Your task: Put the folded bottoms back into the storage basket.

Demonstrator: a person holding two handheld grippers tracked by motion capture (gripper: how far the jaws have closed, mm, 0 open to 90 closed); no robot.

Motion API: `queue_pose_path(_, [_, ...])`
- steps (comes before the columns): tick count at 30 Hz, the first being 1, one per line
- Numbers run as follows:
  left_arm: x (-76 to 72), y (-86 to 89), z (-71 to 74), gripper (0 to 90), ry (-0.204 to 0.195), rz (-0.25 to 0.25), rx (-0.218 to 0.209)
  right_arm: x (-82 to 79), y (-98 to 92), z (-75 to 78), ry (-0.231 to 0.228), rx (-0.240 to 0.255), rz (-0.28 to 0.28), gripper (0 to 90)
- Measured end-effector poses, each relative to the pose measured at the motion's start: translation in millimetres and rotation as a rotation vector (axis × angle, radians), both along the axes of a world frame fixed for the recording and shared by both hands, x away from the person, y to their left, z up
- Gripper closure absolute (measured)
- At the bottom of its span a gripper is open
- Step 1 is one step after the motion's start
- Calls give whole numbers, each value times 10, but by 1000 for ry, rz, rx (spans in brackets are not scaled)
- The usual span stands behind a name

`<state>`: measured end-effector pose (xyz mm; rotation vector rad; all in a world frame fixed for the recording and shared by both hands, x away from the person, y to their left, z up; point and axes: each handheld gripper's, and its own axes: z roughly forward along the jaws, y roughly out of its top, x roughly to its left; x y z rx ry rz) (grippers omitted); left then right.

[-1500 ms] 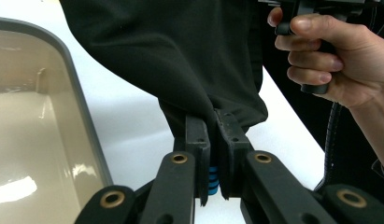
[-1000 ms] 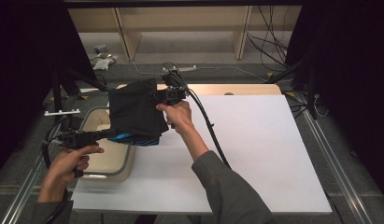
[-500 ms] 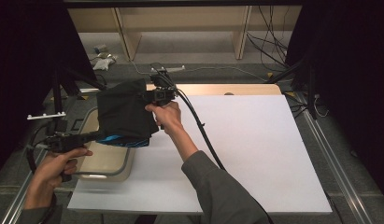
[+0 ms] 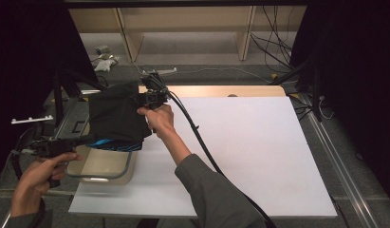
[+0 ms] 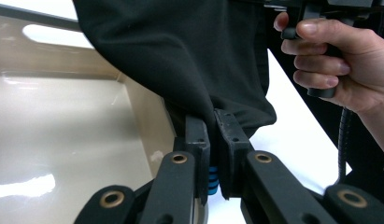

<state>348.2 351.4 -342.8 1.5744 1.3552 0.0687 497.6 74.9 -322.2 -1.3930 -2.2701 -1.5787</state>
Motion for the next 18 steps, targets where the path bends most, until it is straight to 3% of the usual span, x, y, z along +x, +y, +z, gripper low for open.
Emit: queue_pose_path(18, [-55, 235, -39, 843, 25, 35, 20, -77, 278, -61, 1, -8, -3, 791])
